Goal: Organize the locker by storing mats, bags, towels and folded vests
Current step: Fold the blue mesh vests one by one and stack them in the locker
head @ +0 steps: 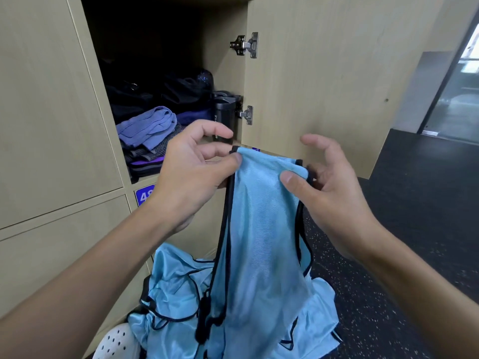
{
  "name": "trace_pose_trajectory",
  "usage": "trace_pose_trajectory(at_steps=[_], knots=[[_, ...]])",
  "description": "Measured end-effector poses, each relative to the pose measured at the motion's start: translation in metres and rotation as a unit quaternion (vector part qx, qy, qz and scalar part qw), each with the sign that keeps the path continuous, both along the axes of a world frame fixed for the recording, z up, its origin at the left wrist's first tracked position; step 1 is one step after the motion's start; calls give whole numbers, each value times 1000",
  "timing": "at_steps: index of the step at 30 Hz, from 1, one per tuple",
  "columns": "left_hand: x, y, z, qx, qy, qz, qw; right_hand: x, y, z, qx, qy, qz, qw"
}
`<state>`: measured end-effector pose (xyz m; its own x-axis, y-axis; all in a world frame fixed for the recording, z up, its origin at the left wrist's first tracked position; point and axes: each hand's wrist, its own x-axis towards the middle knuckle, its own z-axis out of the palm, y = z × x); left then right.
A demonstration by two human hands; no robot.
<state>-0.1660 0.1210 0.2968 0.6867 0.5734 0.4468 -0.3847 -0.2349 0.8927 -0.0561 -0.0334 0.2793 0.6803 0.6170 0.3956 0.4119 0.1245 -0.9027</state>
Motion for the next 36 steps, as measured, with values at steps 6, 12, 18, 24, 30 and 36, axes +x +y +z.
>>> trace_pose_trajectory(at_steps=[6, 12, 18, 24, 30, 36], knots=[[2, 7, -12, -22, 65, -11, 998, -9, 4, -2, -11, 47, 27, 998], [5, -1, -23, -71, 78, -90, 990, -2, 4, -1, 36, 74, -8, 997], [8, 6, -18, -70, 0, 36, 997, 2, 4, -10, -93, 70, 51, 992], [8, -7, -45, -70, 98, -66, 990, 13, 6, -12, -8, 74, -45, 996], [6, 2, -27, -51, -22, 24, 998, 13, -1, -14, -172, 43, 60, 982], [2, -4, -44, -11, 112, -67, 991, 19, 4, -19, -29, 88, 17, 996]])
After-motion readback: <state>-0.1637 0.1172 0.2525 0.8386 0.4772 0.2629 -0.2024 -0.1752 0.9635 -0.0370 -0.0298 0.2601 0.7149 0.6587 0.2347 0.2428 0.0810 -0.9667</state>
